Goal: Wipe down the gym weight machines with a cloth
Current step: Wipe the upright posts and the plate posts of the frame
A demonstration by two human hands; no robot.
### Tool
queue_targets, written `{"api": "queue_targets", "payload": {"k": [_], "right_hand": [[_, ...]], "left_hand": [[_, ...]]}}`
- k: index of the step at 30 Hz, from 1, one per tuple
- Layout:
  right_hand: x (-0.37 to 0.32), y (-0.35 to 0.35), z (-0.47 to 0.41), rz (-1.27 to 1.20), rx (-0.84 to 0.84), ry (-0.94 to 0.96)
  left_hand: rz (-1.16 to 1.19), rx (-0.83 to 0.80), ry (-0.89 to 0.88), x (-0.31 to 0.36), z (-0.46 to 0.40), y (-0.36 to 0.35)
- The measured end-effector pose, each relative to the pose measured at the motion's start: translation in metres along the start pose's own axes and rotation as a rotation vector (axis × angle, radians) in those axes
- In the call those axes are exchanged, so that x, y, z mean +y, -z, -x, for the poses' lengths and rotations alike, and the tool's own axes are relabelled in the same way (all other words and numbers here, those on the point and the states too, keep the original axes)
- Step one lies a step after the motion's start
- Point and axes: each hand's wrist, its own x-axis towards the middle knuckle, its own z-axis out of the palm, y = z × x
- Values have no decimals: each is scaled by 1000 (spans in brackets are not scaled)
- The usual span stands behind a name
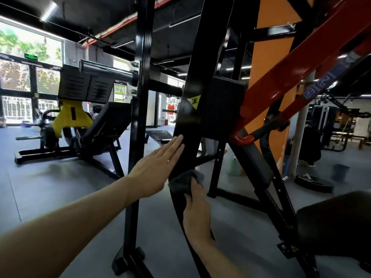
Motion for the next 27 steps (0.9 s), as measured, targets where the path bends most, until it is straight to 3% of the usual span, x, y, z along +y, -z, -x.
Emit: {"api": "queue_targets", "payload": {"k": [3,8,15,19,25,27], "right_hand": [[-34,15,-29,-134,-19,-161],[-94,21,-87,-219,117,-225],[-92,44,-59,-71,72,-76],[-89,66,-50,-86,-47,-118],[-113,94,-51,-428,24,-317],[-130,109,-51,-510,46,-284]], "left_hand": [[23,-44,18,6,-2,0],[53,-58,29,-2,-5,7],[130,-120,73,8,-5,28],[71,-42,114,6,-12,32],[-2,168,148,-2,-46,75],[-21,184,147,-5,-60,90]]}}
